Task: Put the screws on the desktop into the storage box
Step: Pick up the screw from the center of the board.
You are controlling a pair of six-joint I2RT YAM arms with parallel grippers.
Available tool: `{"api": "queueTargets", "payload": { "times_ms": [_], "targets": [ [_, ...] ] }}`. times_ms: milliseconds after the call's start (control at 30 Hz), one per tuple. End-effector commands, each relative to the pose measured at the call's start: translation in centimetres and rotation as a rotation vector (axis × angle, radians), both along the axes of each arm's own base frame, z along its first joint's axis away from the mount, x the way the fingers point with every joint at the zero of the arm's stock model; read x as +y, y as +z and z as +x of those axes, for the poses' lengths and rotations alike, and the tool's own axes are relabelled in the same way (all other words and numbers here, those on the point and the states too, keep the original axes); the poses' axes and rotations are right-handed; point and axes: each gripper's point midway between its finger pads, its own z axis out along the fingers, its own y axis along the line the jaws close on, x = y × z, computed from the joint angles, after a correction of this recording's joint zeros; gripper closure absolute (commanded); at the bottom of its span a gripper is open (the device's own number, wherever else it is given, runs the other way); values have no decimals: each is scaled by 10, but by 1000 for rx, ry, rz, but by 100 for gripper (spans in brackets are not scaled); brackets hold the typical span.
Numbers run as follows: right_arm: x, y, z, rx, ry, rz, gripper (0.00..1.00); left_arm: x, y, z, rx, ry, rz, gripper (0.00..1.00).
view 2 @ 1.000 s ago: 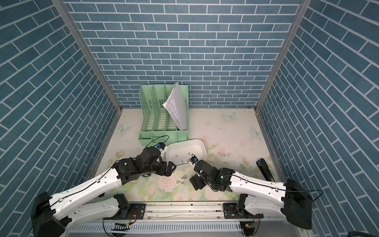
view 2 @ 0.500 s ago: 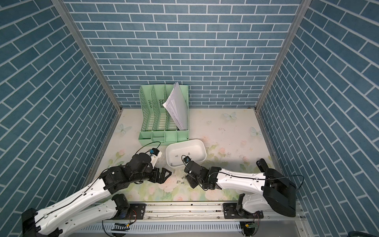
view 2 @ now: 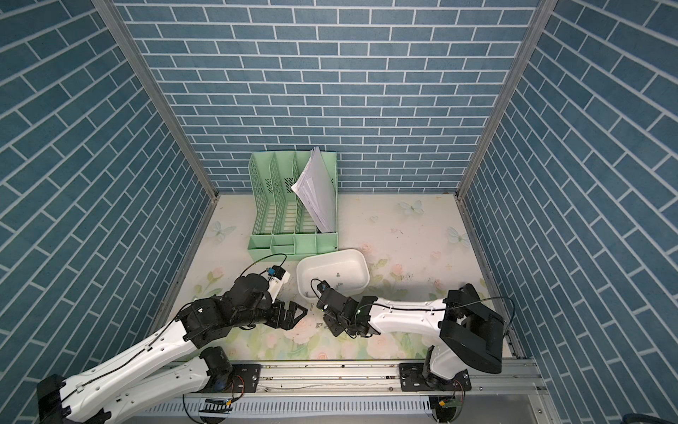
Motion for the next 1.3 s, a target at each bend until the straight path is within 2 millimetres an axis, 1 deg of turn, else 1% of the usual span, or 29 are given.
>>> {"api": "queueTargets", "payload": {
  "times_ms": [0,300,600,767,1100,1267],
  "targets": [
    [8,2,1,-17,11,0,61,0,-3,0,0,-12,2,0],
    [9,-11,-2,-12,18,-43,64,-1,-3,0,0,-16,-4,0],
    [11,-18,-3,-12,23,-76,67,-1,-2,-1,-4,-17,-13,0],
    [10,-23,-4,-15,25,-105,69,-1,1,-1,-11,-16,-24,0],
    [6,-30,-5,-15,28,-143,75,-1,0,-1,-11,-12,-23,0],
    [3,-33,-8,-10,30,-153,76,0,0,-1,-13,-12,-22,0]
  ]
}}
